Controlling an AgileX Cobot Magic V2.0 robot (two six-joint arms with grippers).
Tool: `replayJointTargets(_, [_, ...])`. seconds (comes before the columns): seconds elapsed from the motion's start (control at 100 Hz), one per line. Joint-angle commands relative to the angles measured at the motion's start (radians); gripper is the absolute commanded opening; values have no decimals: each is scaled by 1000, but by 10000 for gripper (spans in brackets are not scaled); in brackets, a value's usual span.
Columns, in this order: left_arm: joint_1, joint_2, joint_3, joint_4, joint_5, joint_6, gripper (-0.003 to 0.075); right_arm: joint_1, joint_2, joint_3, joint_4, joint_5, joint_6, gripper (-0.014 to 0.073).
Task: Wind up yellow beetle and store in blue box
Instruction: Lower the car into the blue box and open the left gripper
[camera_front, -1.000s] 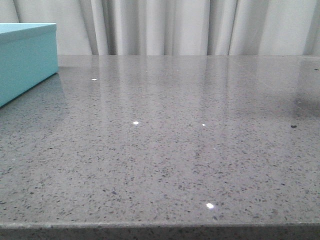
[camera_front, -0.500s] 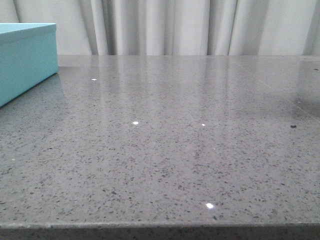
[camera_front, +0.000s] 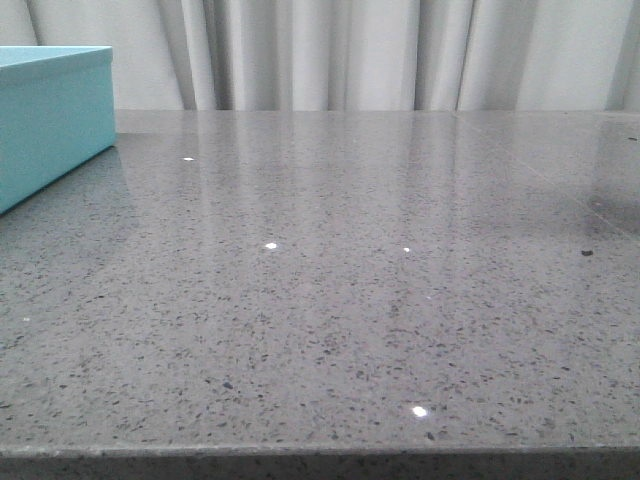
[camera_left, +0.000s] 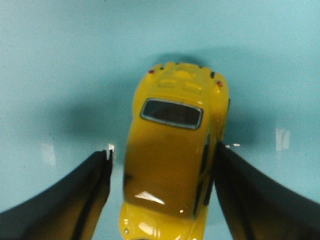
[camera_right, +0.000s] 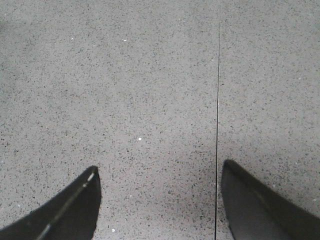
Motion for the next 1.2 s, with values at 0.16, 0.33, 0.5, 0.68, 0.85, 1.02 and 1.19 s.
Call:
replayJointTargets(0.16, [0, -58, -38, -10, -9, -12, 515, -1, -32, -25, -11, -66, -9, 508])
replayJointTargets(0.33, [0, -100, -69, -22, 18, -12, 514, -1, -50, -19, -11, -71, -42, 508])
replayJointTargets(0.5, [0, -203, -69, -43, 2, -11, 424, -1, -138, 58, -17, -148, -43, 508])
replayJointTargets(0.68, [0, -319, -69, -53, -3, -4, 221, -1, -263, 173, -40, -217, -43, 484])
replayJointTargets(0.85, [0, -433, -43, -144, -25, 47, 43, -1, -360, 245, -49, -225, -43, 276])
replayJointTargets(1.02, [0, -552, 62, -250, -84, 99, -19, -1, -454, 293, -63, -224, -43, 39])
replayJointTargets(1.19, [-2, -692, 221, -254, -142, 102, -19, -1, -556, 358, -113, -230, -43, -64])
